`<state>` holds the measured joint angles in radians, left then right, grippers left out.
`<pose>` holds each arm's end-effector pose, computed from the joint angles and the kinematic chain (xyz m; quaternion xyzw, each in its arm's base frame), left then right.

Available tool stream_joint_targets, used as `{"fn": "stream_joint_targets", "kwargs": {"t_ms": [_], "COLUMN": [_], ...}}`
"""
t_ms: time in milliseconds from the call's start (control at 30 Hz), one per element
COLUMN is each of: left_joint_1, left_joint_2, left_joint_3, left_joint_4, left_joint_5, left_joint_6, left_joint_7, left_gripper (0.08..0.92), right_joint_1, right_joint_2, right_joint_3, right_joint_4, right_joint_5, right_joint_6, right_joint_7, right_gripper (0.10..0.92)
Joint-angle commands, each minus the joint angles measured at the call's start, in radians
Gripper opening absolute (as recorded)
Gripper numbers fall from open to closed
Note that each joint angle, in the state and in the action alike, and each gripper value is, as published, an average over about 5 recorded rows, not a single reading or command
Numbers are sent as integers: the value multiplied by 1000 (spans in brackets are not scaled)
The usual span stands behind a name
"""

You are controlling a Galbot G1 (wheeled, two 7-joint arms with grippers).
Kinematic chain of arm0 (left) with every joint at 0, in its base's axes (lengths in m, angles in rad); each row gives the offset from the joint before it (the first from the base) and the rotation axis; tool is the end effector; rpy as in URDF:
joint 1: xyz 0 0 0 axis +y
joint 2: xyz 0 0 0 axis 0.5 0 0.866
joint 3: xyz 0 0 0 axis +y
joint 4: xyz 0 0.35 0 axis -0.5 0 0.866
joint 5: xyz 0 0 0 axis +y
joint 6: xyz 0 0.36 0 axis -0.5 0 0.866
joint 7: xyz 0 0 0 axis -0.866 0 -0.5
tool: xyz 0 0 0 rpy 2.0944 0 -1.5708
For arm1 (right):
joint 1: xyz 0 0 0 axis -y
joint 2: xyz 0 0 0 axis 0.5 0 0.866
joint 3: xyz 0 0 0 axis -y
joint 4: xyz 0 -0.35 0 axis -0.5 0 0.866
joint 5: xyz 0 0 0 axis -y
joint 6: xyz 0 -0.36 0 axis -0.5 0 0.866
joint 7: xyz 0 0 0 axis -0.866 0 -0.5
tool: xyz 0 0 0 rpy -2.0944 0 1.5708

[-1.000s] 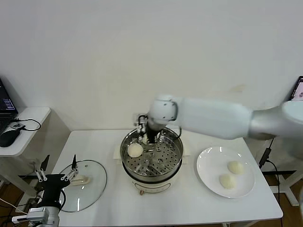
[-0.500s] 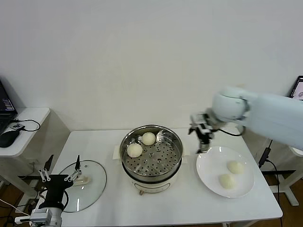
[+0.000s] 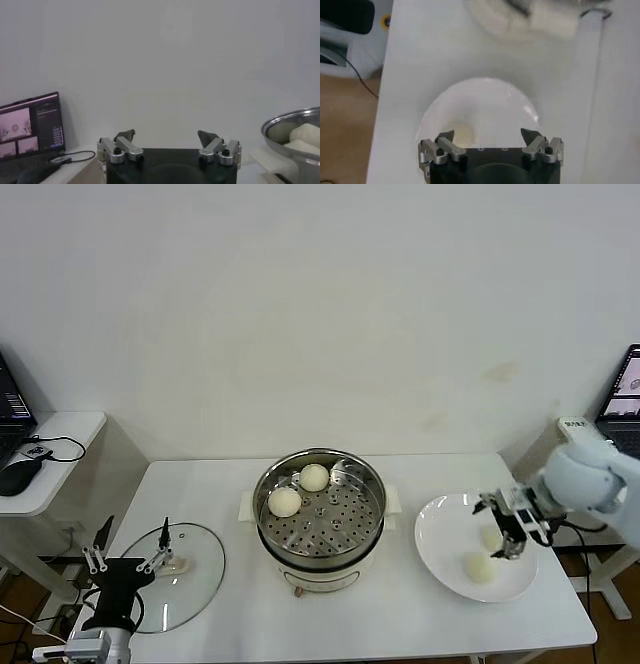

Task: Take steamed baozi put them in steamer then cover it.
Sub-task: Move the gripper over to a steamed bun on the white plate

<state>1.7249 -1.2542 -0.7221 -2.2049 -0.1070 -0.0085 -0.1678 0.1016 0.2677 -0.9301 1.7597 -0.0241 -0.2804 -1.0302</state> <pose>0.1512 0.0969 -0.2656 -0.0648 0.9892 0.1309 0.0084 0.3940 -0.1794 -0.1316 0.4927 -0.5358 0.5738 0.3754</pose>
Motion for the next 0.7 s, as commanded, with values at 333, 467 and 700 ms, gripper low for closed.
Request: {"fn": "stream_joint_targets", "kwargs": {"t_ms": [333, 467, 700], "left_joint_1": [10, 16, 20], "left_joint_2": [-9, -8, -2], "left_joint_3": [-9, -19, -38], "left_joint_4": [1, 1, 1], "left_joint_5": [13, 12, 6], "left_joint_6": [3, 2, 1], "left_joint_7": [0, 0, 1], "left_gripper": [823, 823, 823], "right_joint_1": [-569, -568, -528], "right_joint_2": [54, 97, 161], "right_joint_3": [462, 459, 434], "right_joint_4": [-136, -169, -224], "right_joint_5": [-157, -158, -160], "right_joint_6": [55, 50, 45], "right_joint_7": [53, 68, 84], "right_gripper": [823, 823, 823]}}
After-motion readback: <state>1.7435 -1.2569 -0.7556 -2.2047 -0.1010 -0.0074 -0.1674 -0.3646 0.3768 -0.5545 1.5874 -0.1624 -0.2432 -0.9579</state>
